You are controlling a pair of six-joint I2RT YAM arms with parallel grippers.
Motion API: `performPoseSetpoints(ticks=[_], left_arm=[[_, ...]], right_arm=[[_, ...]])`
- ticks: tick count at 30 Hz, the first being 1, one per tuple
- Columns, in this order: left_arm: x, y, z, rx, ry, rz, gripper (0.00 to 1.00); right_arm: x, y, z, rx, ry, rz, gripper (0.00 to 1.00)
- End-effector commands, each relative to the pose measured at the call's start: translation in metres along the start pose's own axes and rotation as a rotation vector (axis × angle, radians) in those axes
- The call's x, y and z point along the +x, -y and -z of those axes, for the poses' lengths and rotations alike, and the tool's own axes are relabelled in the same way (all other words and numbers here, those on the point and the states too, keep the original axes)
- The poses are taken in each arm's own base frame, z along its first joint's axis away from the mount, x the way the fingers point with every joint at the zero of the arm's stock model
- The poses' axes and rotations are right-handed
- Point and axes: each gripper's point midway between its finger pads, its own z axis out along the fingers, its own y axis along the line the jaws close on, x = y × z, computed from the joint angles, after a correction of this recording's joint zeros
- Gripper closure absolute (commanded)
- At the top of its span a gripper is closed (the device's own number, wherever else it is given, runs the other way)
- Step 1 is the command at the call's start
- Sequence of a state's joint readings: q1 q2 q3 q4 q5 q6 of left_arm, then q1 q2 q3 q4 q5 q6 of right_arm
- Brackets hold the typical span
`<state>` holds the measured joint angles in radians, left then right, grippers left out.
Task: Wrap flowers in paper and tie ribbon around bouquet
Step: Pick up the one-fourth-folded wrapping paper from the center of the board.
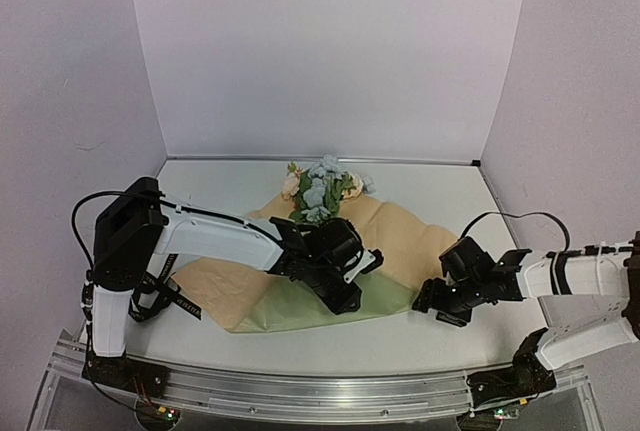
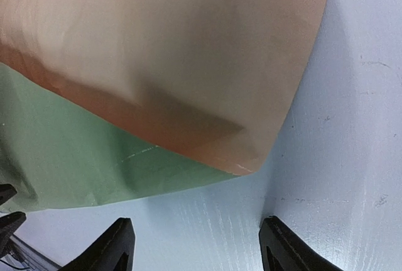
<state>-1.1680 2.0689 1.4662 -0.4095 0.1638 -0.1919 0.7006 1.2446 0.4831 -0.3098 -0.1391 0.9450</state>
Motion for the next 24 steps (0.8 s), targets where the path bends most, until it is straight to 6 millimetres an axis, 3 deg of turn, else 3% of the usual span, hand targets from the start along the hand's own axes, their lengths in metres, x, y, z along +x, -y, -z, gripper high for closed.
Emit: performPoseSetpoints(ticks=[1,6,17,24], left_arm=[[-0.015,0.022,0.011,0.014,0.047,-0.109,0.74],[-0.005,0.023,-0.003,-0.026,0.010,-0.157,0.76],[0.007,0.006,-0.030,-0.092,-0.023,-0.179,0.79],[0.013,0.006,-0.034,-0.080,-0.030,-0.177,0.80]], right_arm=[[-0.002,0.009,-0.004,0.022,0.023,-0.028,0.31],[-0.004,0.011,-0.006,0.029,0.036,-0.040,0.32],[-0.007,0.010,-0.013,0.011,0.048,-0.097,0.39],[-0.009,0.013,-0.013,0.013,0.067,-0.106,0.41]])
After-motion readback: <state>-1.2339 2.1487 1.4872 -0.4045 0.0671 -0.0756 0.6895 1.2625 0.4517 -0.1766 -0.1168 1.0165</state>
